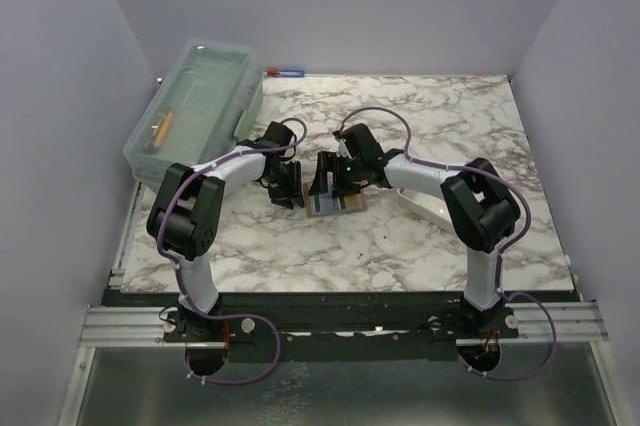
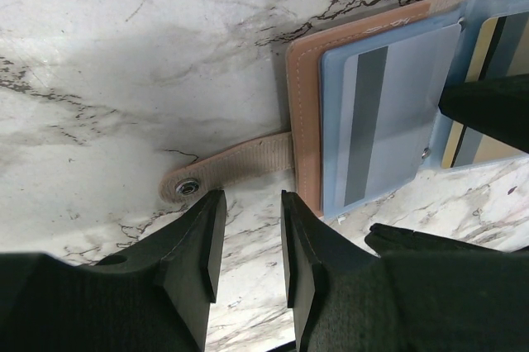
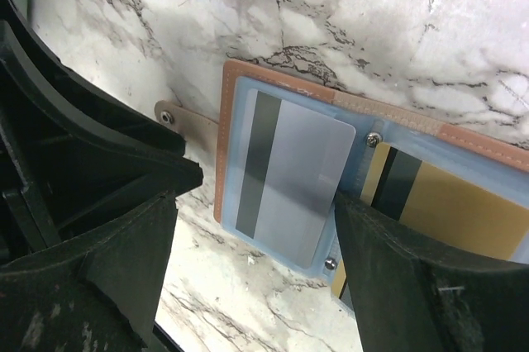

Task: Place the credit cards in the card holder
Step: Insert the credit card into the card holder.

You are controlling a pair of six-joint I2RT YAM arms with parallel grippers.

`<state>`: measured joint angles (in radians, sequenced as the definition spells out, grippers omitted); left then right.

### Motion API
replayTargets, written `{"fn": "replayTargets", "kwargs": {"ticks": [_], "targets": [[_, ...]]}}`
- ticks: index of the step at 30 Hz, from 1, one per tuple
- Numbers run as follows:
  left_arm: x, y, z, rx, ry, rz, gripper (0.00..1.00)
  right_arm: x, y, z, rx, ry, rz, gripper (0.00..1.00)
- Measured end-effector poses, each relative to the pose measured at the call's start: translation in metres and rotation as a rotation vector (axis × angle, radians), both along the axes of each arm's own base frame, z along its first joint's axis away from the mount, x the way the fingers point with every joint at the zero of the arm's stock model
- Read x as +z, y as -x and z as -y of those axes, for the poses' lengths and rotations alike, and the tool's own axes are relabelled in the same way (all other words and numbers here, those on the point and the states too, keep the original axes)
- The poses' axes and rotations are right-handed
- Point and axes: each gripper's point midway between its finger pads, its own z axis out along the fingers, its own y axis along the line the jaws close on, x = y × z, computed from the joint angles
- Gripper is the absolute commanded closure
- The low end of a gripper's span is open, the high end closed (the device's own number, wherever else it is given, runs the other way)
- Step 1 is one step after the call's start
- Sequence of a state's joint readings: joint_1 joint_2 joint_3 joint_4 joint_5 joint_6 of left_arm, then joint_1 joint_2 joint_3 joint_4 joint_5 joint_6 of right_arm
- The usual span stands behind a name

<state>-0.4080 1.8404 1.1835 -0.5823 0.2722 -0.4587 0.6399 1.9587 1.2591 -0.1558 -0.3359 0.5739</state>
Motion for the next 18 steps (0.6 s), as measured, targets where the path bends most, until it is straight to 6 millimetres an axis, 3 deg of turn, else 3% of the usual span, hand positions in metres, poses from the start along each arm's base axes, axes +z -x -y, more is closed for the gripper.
{"fn": "replayTargets", "kwargs": {"ticks": [12,18], "targets": [[0.000,0.000,0.000,0.000,0.000,0.000,0.62,0.012,0.003,-0.020,0.112,-0.131,0.049,0.21],[0.000,0.000,0.000,-0.001,0.000,0.002,0.51,0.007,0.003,-0.012,0.087,-0.085,0.044,0.23]]}}
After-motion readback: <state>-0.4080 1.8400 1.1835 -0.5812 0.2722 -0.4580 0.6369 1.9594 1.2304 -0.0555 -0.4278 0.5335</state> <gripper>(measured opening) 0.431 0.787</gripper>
